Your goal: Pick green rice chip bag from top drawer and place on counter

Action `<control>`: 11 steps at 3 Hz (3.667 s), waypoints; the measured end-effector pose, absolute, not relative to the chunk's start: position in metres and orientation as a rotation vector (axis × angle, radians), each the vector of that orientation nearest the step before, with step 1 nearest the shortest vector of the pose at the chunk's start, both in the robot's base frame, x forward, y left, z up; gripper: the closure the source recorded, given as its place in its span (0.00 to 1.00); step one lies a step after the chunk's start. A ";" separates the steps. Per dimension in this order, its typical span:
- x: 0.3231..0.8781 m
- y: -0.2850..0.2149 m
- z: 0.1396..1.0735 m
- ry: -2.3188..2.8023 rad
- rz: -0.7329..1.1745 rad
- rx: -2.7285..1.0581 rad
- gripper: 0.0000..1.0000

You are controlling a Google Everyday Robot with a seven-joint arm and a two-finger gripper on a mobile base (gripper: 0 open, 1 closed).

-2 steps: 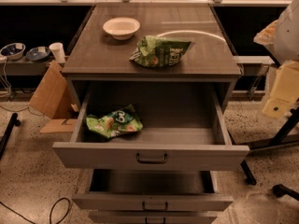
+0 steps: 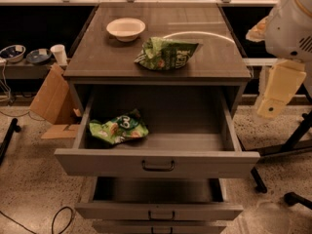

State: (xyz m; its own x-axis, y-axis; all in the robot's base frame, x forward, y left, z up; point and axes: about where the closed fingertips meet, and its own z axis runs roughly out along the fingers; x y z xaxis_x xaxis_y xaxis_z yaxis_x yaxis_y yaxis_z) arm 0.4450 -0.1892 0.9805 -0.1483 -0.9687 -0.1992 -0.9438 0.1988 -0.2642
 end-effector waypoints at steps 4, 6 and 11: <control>0.507 0.085 0.919 1.353 -0.144 -2.537 0.00; 0.513 0.089 0.910 1.315 -0.133 -2.579 0.00; 0.616 0.090 0.720 0.984 -0.238 -2.803 0.00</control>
Offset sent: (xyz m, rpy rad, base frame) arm 0.0700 0.2258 -0.0225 -0.1149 -0.0247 0.5410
